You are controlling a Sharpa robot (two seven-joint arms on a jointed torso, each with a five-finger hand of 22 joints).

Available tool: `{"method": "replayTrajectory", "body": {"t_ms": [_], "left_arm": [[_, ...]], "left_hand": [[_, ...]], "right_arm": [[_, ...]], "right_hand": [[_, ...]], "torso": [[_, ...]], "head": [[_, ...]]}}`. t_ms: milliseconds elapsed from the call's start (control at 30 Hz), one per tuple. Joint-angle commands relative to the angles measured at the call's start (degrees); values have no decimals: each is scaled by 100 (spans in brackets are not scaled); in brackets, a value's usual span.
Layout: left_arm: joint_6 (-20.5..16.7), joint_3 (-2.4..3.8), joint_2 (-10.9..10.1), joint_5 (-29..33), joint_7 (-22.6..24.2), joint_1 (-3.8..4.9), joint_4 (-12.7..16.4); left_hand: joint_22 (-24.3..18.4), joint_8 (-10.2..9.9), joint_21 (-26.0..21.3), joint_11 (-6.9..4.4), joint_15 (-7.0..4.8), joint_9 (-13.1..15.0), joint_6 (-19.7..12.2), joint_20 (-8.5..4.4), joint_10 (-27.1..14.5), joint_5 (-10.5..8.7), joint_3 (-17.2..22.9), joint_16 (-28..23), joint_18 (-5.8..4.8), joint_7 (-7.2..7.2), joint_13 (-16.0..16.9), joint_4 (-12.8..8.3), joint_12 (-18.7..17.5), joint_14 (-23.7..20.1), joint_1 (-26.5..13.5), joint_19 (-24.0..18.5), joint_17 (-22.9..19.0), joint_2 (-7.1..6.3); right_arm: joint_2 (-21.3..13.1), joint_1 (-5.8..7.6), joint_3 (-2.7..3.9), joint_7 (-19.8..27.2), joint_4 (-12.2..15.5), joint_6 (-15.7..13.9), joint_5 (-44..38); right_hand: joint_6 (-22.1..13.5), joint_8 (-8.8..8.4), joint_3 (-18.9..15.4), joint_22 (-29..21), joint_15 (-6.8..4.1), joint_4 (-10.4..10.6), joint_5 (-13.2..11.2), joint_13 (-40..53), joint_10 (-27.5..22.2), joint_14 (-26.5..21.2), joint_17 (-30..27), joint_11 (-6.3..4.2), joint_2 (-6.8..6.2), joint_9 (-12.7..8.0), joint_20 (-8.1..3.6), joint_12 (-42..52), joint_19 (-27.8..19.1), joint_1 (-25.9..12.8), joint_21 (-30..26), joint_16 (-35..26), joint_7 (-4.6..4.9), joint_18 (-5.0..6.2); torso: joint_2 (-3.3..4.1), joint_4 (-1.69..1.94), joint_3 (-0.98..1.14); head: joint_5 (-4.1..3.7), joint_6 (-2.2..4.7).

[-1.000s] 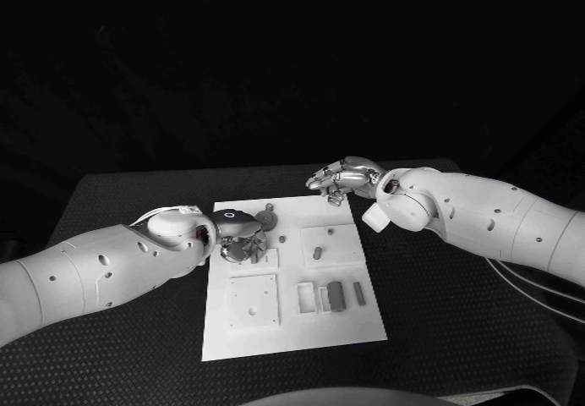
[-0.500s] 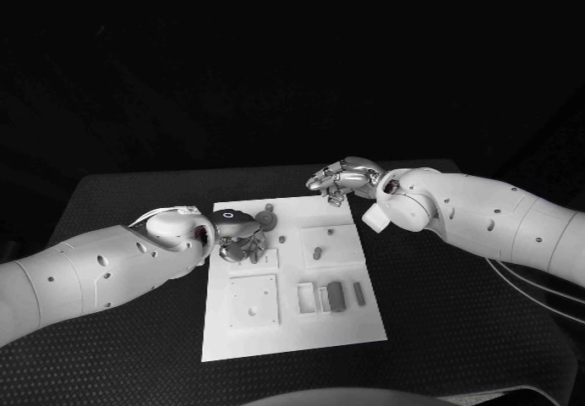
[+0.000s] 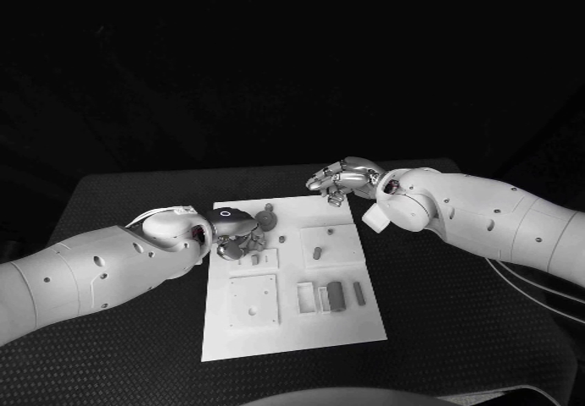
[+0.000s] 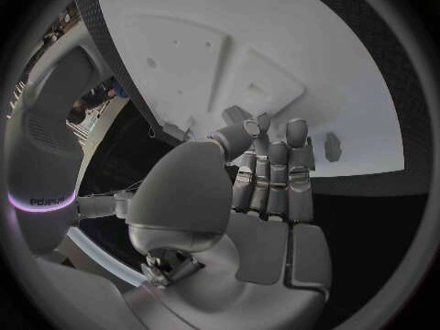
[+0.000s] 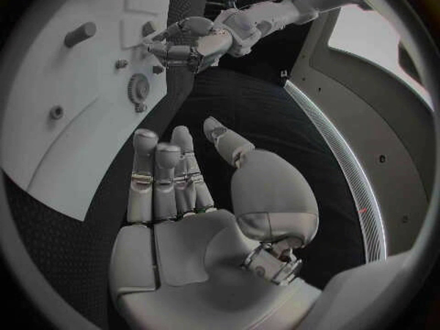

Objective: Assemble the parts on the task board

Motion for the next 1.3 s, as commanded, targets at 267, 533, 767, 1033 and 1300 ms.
{"method": "replayTrajectory", "body": {"t_ms": [267, 533, 767, 1033, 1300], "left_arm": [[-106, 3, -4, 75, -1, 1, 29], [-396, 6, -192, 412, 26, 2, 191], [-582, 44, -490, 894, -4, 25, 610], [-1176, 56, -724, 1007, -300, 47, 997], [-2004, 8, -885, 688, -936, 29, 1260]], "left_hand": [[129, -22, 40, -10, -12, -8, -42, 38, -38, 19, 43, 39, 231, -7, 8, 8, 39, -22, 8, 3, -10, -42], [123, -45, 63, -12, -18, -21, -104, 33, -37, 19, 36, 54, 243, 106, -1, 14, 87, 14, -23, 39, -26, -89], [108, -51, 91, 4, -15, -28, -158, 26, -37, 18, -174, 50, 269, 395, -179, 45, -71, 141, -424, 150, -84, -307], [86, -24, 73, 1, -17, -14, -241, 34, 92, 18, -721, 18, 296, 562, -311, 123, -154, 237, -1062, 224, -144, -660], [40, 259, 65, -109, -122, 106, -69, -43, 353, 18, -1057, 83, 364, 454, -368, 242, -83, 465, -1459, 492, -167, -1052]], "right_arm": [[0, -8, 1, 31, 6, 111, -9], [-13, -12, 1, 30, 6, 106, -9], [-23, -15, 1, 30, 0, 99, -9], [-26, -21, 1, 32, -3, 99, -9], [-48, -23, 0, 30, 14, 93, -9]], "right_hand": [[-10, -35, 14, 83, 4, 36, 22, -11, -12, -21, -10, 31, -7, -9, -16, 31, 24, -51, -28, -25, 32, 116], [-10, -35, 15, 83, 4, 35, 22, -13, -13, -21, -10, 31, -6, -9, -17, 32, 24, -51, -29, -25, 32, 116], [-10, -35, 16, 83, 4, 35, 22, -14, -13, -21, -10, 31, -6, -9, -17, 33, 24, -50, -29, -25, 32, 116], [-10, -34, 16, 84, 4, 35, 22, -15, -13, -21, -10, 31, -6, -9, -17, 34, 25, -50, -29, -24, 32, 116], [-10, -34, 16, 84, 4, 34, 22, -17, -13, -21, -10, 31, -7, -10, -17, 35, 25, -49, -30, -24, 32, 116]], "torso": [[-1, -2, 1], [-3, 0, 4], [-6, 8, 5], [-3, 9, 3], [-2, 10, -1]], "head": [[-6, -3], [-2, 4], [-5, 3], [6, -5], [27, -8]]}}
